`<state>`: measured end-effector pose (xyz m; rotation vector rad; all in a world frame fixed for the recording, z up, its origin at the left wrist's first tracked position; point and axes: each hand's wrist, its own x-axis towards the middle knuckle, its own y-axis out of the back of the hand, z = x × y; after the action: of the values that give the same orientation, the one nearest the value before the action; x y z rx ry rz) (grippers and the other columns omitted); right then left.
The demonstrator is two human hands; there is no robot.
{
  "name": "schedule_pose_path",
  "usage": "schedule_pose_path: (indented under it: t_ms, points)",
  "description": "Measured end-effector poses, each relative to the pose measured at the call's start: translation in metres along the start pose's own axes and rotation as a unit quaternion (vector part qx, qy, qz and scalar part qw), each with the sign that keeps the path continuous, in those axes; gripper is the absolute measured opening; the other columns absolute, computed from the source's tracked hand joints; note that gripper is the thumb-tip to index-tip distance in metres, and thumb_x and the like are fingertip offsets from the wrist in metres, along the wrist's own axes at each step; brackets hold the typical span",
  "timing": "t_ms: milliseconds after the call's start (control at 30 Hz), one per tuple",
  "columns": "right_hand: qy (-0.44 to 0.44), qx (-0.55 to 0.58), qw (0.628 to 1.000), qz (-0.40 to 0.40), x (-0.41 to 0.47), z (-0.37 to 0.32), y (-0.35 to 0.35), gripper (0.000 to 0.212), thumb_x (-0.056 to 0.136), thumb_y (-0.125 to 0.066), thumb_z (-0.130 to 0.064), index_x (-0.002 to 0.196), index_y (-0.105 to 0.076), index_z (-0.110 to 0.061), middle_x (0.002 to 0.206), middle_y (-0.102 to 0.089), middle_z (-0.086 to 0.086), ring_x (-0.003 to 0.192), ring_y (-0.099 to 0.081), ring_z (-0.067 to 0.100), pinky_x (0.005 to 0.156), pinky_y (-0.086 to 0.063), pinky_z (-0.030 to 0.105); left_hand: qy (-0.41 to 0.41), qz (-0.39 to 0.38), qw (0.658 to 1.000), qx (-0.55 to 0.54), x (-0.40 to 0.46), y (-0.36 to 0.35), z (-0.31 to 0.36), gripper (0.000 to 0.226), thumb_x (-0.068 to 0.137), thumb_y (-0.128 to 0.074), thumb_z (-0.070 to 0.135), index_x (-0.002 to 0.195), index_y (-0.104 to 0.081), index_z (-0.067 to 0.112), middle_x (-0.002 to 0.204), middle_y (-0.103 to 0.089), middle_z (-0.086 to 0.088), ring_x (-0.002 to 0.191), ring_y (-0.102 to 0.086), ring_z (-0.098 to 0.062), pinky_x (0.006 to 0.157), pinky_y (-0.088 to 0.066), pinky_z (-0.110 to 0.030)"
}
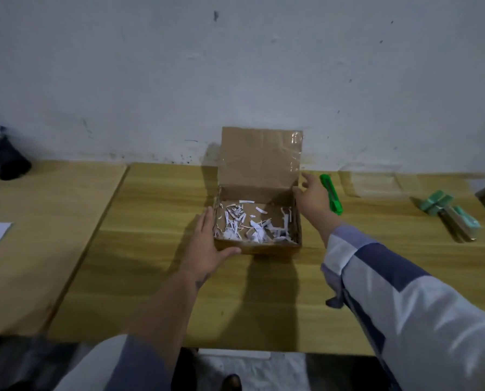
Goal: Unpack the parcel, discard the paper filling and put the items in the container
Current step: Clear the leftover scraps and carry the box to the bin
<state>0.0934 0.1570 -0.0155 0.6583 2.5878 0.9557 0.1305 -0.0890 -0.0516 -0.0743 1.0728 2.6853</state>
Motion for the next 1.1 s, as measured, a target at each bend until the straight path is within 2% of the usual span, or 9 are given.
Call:
schedule_pose_path:
  t_ms: [167, 267, 367, 567, 667, 733, 833, 967, 1100]
  points:
    - [-0.027, 0.127, 0.990, 0.054, 0.021, -0.011, -0.011, 0.051, 0.092, -0.053, -0.007, 0.140, -0.045, -0.023, 0.093, -0.067, 0.010, 0.076, -0.058, 0.019, 0.061, -0.046, 0.027, -0.014, -0.022, 0.997, -0.071, 0.014, 0.011, -0.012, 0.106, 0.066, -0.084, 0.029, 0.150, -0.020, 0.028, 0.149, -0.040, 0.008, 0.129, -0.043, -0.007, 0.108, -0.035, -0.026]
    - [-0.032, 0.118, 0.990, 0.068, 0.020, -0.005, -0.012, 0.052, 0.090, -0.055, -0.003, 0.137, -0.048, -0.024, 0.088, -0.065, 0.006, 0.072, -0.054, 0.014, 0.066, -0.043, 0.025, -0.014, -0.021, 0.994, -0.106, 0.019, 0.015, -0.011, 0.100, 0.066, -0.084, 0.020, 0.148, -0.026, 0.026, 0.143, -0.046, 0.009, 0.118, -0.041, 0.003, 0.100, -0.033, -0.015]
    - [-0.029, 0.129, 0.986, 0.100, 0.016, 0.004, -0.003, 0.052, 0.089, -0.055, 0.001, 0.134, -0.051, -0.024, 0.083, -0.064, 0.003, 0.066, -0.051, 0.009, 0.071, -0.042, 0.023, -0.021, -0.030, 0.995, -0.095, 0.024, 0.017, -0.005, 0.096, 0.067, -0.083, 0.022, 0.147, -0.030, 0.028, 0.139, -0.050, 0.009, 0.114, -0.044, 0.002, 0.096, -0.034, -0.014]
    - [-0.054, 0.156, 0.972, 0.170, 0.000, 0.030, 0.040, 0.051, 0.089, -0.052, 0.001, 0.133, -0.051, -0.023, 0.072, -0.059, -0.003, 0.060, -0.047, 0.008, 0.056, -0.042, 0.018, -0.051, -0.082, 0.991, -0.095, 0.031, -0.001, 0.025, 0.095, 0.067, -0.084, 0.023, 0.146, -0.031, 0.028, 0.135, -0.055, 0.005, 0.113, -0.051, -0.004, 0.095, -0.040, -0.020]
    - [-0.069, 0.165, 0.963, 0.199, -0.016, 0.052, 0.073, 0.052, 0.088, -0.052, 0.001, 0.134, -0.052, -0.024, 0.076, -0.066, 0.011, 0.069, -0.052, 0.015, 0.049, -0.040, 0.011, -0.072, -0.115, 0.987, -0.091, 0.028, -0.020, 0.046, 0.098, 0.064, -0.085, 0.025, 0.145, -0.030, 0.031, 0.134, -0.056, 0.005, 0.119, -0.054, -0.009, 0.099, -0.043, -0.026]
    - [-0.084, 0.170, 0.956, 0.225, -0.032, 0.069, 0.096, 0.050, 0.088, -0.052, 0.000, 0.133, -0.052, -0.024, 0.087, -0.070, 0.019, 0.071, -0.052, 0.016, 0.056, -0.043, 0.016, -0.093, -0.140, 0.982, -0.088, 0.022, -0.035, 0.063, 0.100, 0.063, -0.086, 0.025, 0.146, -0.030, 0.030, 0.136, -0.054, 0.005, 0.121, -0.053, -0.010, 0.103, -0.043, -0.030]
    - [-0.100, 0.175, 0.945, 0.258, -0.061, 0.099, 0.133, 0.050, 0.089, -0.054, -0.003, 0.134, -0.051, -0.024, 0.080, -0.065, 0.005, 0.076, -0.057, 0.016, 0.071, -0.047, 0.026, -0.120, -0.173, 0.975, -0.073, 0.003, -0.062, 0.091, 0.100, 0.064, -0.086, 0.025, 0.146, -0.030, 0.027, 0.140, -0.050, 0.004, 0.125, -0.050, -0.011, 0.107, -0.041, -0.033]
    - [-0.132, 0.168, 0.926, 0.311, -0.106, 0.152, 0.189, 0.049, 0.090, -0.053, -0.004, 0.132, -0.052, -0.030, 0.096, -0.068, 0.003, 0.094, -0.065, 0.022, 0.078, -0.051, 0.029, -0.170, -0.207, 0.962, -0.049, -0.032, -0.113, 0.132, 0.099, 0.063, -0.086, 0.026, 0.146, -0.032, 0.023, 0.142, -0.049, 0.002, 0.127, -0.048, -0.011, 0.109, -0.038, -0.032]
    - [-0.159, 0.149, 0.909, 0.356, -0.158, 0.218, 0.251, 0.049, 0.091, -0.052, -0.007, 0.134, -0.049, -0.031, 0.098, -0.068, -0.002, 0.081, -0.060, 0.011, 0.073, -0.048, 0.026, -0.199, -0.245, 0.948, -0.039, -0.085, -0.175, 0.178, 0.098, 0.063, -0.087, 0.027, 0.145, -0.035, 0.022, 0.141, -0.049, 0.002, 0.128, -0.046, -0.008, 0.108, -0.035, -0.024]
